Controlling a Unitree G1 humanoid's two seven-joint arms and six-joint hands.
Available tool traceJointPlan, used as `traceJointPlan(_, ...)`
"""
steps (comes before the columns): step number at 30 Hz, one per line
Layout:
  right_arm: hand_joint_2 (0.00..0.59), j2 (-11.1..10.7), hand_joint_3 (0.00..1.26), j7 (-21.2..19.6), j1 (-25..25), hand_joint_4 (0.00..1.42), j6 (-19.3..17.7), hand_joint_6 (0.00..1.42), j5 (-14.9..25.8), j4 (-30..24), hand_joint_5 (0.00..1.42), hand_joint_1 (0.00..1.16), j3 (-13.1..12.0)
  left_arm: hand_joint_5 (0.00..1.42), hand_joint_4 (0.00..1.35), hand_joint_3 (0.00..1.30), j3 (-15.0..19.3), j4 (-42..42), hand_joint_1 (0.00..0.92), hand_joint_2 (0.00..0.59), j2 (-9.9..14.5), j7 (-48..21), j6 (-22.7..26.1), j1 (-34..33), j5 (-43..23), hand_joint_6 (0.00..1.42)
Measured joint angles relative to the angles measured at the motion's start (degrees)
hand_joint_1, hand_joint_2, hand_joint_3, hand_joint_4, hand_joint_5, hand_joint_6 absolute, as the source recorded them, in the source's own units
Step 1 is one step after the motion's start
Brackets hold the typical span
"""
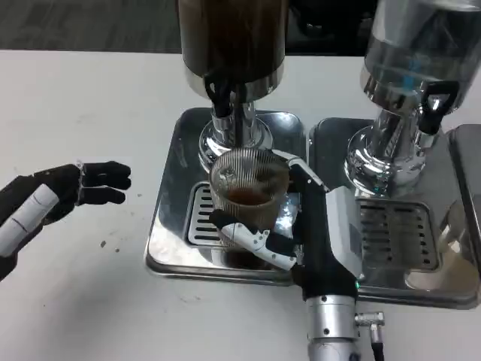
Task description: Grasp the cup under the faucet to collect the drink, then remove the cup.
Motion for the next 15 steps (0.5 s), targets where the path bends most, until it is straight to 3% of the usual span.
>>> traceJointPlan(9, 0.130, -1.1, 0.88, -0.2, 6.6, 0.96, -0.4, 1.40, -1.2, -10.2, 1.13, 1.10, -1.2, 0.32, 0.29, 0.33, -1.9, 0.0, 0.000, 0.098, 0.0, -0.4, -0.6, -0.4, 0.2, 0.22)
traceJointPlan(15, 0.134, -1.3, 0.92, 2.4, 10.2, 1.01, 0.2, 1.40, -1.2, -15.7, 1.14, 1.13, -2.2, 0.31, 0.28, 0.33, -2.8, -0.9, 0.000, 0.097, -0.1, -0.4, -2.3, -1.1, 0.4, 0.21)
